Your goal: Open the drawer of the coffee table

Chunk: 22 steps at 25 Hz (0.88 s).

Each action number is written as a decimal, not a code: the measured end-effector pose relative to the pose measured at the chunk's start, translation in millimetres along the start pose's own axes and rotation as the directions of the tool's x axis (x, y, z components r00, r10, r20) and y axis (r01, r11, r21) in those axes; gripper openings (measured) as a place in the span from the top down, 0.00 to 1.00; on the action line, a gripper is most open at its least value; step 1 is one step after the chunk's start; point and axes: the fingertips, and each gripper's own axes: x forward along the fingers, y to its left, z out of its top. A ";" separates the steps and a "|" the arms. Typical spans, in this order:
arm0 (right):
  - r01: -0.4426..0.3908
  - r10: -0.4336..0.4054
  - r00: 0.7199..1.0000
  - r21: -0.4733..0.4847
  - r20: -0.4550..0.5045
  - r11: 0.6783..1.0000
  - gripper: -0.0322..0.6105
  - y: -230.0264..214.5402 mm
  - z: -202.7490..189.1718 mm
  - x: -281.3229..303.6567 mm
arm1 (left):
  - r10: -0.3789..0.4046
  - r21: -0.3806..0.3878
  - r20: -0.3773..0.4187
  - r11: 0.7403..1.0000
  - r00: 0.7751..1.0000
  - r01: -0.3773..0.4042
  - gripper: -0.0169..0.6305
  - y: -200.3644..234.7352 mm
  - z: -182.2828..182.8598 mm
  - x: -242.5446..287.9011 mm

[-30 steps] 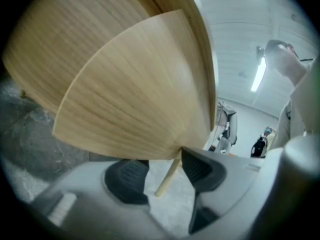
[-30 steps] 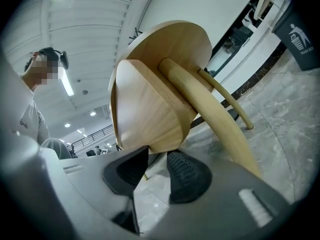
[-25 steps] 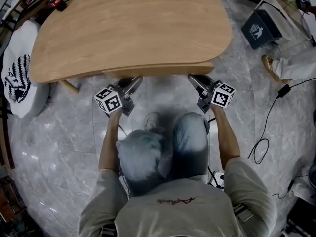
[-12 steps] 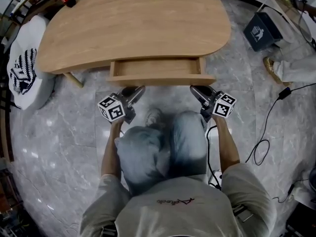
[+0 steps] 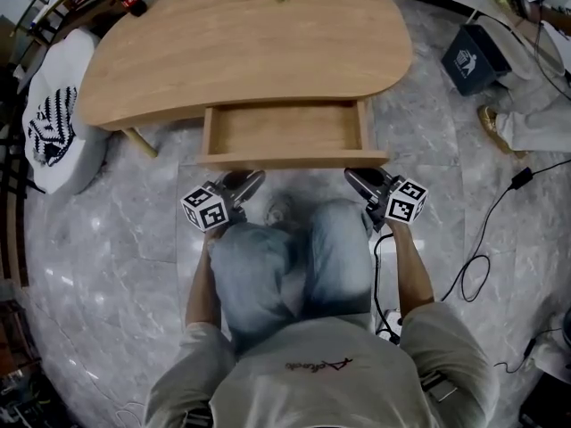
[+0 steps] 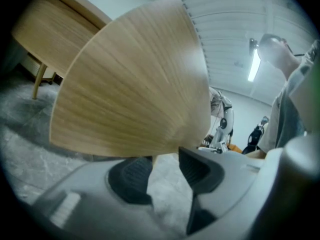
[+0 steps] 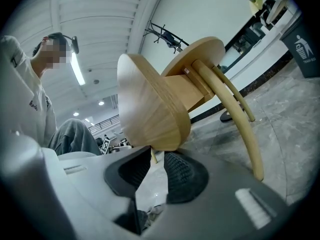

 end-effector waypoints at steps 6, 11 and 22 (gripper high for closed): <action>0.069 -0.077 0.995 -0.112 -0.064 0.991 0.81 -7.6 -6.3 2.9 | 0.069 0.089 -0.071 0.994 0.995 -0.063 0.75 9.5 -9.6 -0.2; 0.193 -0.220 0.970 -0.227 -0.099 0.954 0.90 -21.5 -14.9 -2.6 | 0.200 0.189 -0.111 0.966 0.973 -0.177 0.82 23.2 -22.0 -12.0; 0.452 -0.496 0.868 -0.375 -0.023 0.809 0.94 -48.4 -21.2 -34.9 | 0.372 0.364 -0.047 0.871 0.927 -0.331 0.97 54.0 -22.2 -48.3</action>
